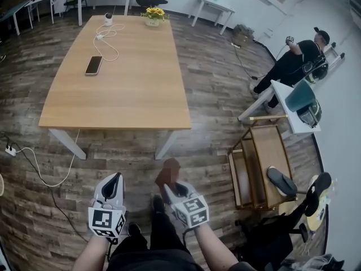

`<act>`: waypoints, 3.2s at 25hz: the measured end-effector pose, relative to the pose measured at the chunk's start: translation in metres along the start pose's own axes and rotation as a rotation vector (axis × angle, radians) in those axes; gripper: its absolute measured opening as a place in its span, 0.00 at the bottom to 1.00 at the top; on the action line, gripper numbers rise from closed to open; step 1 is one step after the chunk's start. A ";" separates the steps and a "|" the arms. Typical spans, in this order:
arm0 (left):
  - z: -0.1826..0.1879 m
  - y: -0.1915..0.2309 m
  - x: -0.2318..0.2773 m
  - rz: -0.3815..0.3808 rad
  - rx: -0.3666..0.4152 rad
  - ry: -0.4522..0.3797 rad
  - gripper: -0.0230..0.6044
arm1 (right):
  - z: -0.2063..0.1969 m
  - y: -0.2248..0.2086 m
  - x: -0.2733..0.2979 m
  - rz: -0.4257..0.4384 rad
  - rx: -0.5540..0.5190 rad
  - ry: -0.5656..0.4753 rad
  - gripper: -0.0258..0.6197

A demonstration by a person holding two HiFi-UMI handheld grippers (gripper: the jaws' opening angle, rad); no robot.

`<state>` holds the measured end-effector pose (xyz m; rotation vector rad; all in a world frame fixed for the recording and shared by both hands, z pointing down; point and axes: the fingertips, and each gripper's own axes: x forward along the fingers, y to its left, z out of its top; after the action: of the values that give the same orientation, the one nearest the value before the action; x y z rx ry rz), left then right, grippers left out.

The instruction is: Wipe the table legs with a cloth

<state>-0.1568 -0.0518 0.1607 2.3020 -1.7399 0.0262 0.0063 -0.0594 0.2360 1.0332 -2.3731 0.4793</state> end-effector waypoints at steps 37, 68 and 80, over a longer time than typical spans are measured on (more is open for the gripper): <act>-0.214 0.102 0.277 -0.071 0.157 -0.244 0.07 | -0.021 -0.192 0.240 -0.155 -0.037 -0.657 0.13; -0.500 0.157 0.349 -0.001 -0.033 -0.056 0.07 | -0.359 -0.274 0.454 -0.264 0.239 -0.227 0.14; -0.567 0.194 0.327 0.046 0.004 0.147 0.07 | -0.427 -0.278 0.509 -0.213 0.230 0.036 0.14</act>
<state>-0.1690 -0.2892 0.8011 2.2015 -1.7201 0.2028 0.0483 -0.3197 0.9062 1.3507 -2.1803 0.6947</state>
